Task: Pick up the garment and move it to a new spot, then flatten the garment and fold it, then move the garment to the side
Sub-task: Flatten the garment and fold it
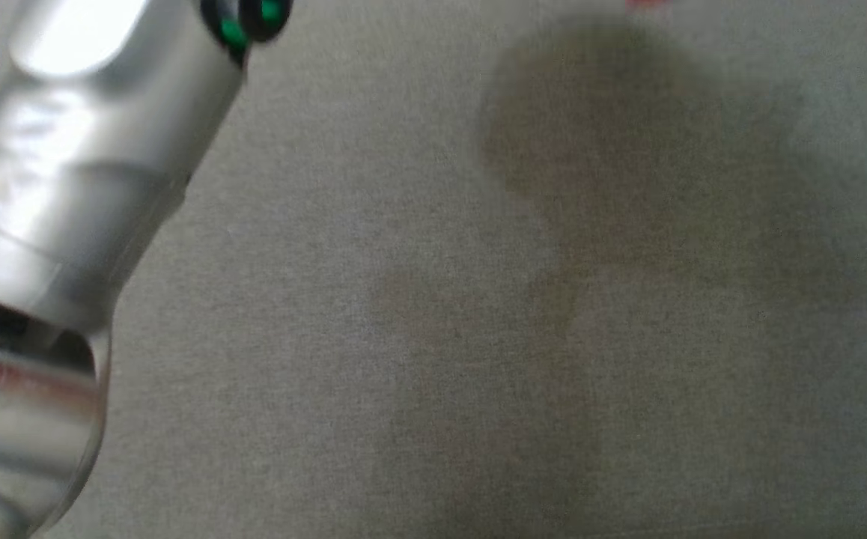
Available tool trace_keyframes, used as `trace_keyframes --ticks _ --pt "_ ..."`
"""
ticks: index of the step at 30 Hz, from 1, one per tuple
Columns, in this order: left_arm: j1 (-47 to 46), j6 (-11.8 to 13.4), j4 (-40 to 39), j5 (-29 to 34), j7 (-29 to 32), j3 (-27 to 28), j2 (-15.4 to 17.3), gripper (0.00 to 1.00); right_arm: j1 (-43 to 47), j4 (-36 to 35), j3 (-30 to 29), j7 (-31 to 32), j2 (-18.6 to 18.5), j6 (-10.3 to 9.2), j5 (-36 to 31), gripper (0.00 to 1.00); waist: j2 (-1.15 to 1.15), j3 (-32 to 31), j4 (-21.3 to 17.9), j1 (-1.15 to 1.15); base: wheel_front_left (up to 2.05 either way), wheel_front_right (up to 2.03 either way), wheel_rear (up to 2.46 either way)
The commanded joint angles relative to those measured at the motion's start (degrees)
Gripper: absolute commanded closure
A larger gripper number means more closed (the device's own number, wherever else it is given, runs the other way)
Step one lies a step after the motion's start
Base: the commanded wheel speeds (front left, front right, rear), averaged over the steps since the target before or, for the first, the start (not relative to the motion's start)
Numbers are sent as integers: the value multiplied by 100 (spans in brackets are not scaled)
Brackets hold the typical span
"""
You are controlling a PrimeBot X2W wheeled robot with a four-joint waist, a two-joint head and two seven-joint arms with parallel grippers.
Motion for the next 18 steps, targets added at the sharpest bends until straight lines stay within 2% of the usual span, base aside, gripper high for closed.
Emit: trace_keyframes --ticks 1,5,6,10,13,18 --pt "-325 -93 116 112 -76 260 92 100 -183 -54 126 -41 -102 -4 -31 100 0 215 -63 -2 0 0 0" --pt "-45 -426 474 301 -113 211 -58 100 -53 -18 225 -52 -180 -4 113 100 0 281 -71 -2 0 0 0" --pt "-45 -426 474 301 -113 211 -58 100 -53 -18 225 -52 -180 -4 113 100 0 281 -71 -2 0 0 0" --pt "721 -680 664 453 -118 170 -139 100 642 -164 191 -54 -126 -4 290 100 0 297 -74 -2 0 0 0" --pt "1434 -765 606 604 -119 300 -156 100 1300 -247 213 -54 -58 -4 428 100 0 195 -82 -2 0 0 0" --pt "2774 -770 232 1038 -119 584 -134 100 2421 -364 284 -55 -43 -4 693 100 0 -206 -88 -2 0 0 0"
